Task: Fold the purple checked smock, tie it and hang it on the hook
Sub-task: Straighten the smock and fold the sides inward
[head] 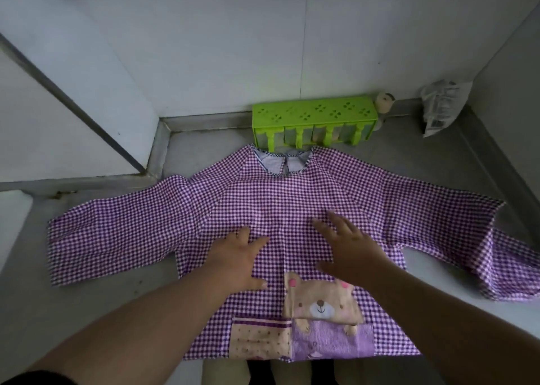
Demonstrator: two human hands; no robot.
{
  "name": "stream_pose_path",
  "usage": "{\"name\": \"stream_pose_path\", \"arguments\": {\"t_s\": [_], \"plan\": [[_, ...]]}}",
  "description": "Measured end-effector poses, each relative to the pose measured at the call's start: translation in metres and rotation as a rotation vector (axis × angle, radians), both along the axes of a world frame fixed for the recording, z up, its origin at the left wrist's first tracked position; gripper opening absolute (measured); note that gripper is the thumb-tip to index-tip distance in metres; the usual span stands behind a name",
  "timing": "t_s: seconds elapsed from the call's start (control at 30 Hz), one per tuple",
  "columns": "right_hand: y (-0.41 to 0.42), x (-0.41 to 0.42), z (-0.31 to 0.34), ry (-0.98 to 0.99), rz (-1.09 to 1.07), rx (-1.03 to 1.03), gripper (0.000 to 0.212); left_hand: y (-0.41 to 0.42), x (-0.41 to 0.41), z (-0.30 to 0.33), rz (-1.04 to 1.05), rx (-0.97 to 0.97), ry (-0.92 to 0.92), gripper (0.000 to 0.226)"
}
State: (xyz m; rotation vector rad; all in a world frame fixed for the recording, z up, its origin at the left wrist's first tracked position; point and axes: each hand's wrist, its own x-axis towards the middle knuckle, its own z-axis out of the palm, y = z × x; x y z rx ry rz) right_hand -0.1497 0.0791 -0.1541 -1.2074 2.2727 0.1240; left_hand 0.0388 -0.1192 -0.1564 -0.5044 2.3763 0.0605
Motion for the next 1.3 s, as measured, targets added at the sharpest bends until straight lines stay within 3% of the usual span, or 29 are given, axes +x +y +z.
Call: {"name": "stream_pose_path", "arguments": {"t_s": [0.2, 0.3, 0.37, 0.53, 0.63, 0.77, 0.87, 1.0, 1.3], "plan": [[0.004, -0.019, -0.009, 0.053, 0.087, 0.041, 0.112, -0.031, 0.025, -0.007, 0.157, -0.031, 0.116, 0.112], [0.007, -0.034, -0.004, 0.112, 0.1, 0.071, 0.114, -0.051, 0.039, -0.013, 0.295, 0.027, 0.067, 0.115], [-0.003, -0.034, 0.001, 0.192, 0.099, 0.093, 0.11, -0.057, 0.046, -0.014, 0.28, 0.07, 0.029, 0.113], [-0.075, 0.013, 0.004, 0.132, 0.119, -0.083, 0.097, -0.067, 0.048, -0.011, 0.239, 0.131, 0.082, 0.094], [-0.107, 0.043, -0.007, 0.069, 0.144, -0.004, 0.105, -0.079, 0.056, -0.005, 0.258, 0.151, 0.154, 0.08], [-0.128, 0.056, -0.014, 0.077, 0.099, 0.121, 0.118, -0.107, 0.091, -0.004, 0.393, 0.031, 0.306, 0.065], [-0.133, 0.058, -0.016, 0.094, 0.101, 0.158, 0.124, -0.131, 0.124, -0.013, 0.606, -0.088, 0.41, 0.057], [-0.138, 0.059, -0.019, 0.123, 0.126, 0.19, 0.125, -0.159, 0.159, -0.021, 1.024, -0.152, 0.413, 0.057], [-0.146, 0.06, -0.027, 0.162, 0.166, 0.246, 0.127, -0.18, 0.202, -0.019, 2.026, -0.001, 0.698, 0.099]]}}
